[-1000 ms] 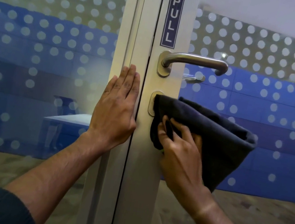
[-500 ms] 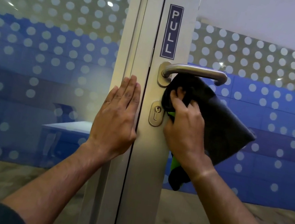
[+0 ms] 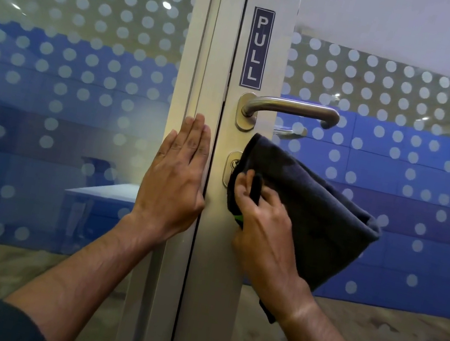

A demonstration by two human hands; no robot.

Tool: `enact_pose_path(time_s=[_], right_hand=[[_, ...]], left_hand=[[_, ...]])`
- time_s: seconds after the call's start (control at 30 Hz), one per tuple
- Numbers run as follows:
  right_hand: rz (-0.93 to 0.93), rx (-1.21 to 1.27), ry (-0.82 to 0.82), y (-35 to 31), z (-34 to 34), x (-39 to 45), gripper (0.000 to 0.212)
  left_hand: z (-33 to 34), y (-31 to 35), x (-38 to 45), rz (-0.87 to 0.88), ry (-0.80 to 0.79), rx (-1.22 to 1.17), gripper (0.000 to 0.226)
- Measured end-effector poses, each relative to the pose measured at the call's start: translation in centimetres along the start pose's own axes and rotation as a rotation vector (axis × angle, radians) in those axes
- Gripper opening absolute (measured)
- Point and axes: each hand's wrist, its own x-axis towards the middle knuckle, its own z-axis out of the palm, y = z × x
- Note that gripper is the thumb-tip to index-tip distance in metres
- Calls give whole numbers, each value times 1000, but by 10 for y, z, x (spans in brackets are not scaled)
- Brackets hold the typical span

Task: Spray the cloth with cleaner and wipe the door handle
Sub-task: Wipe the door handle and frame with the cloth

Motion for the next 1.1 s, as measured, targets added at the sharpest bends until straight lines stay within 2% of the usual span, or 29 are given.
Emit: enact_pose_path(time_s=[0.13, 0.27, 0.53, 0.87, 1.1], right_hand=[[74, 211, 56, 12, -9, -4, 57], [109, 285, 123, 10, -19, -4, 57], [122, 334, 142, 0, -31, -12, 59], [156, 299, 147, -9, -40, -3, 59], [208, 297, 56, -18, -49, 15, 62]], left_hand=[[-2, 2, 0, -2, 2, -7, 77], [-6, 2, 1, 1, -11, -12, 75], [-5, 5, -6, -6, -26, -30, 77], [-4, 9, -14, -13, -24, -26, 64], [-24, 19, 16, -41, -73, -86, 66]])
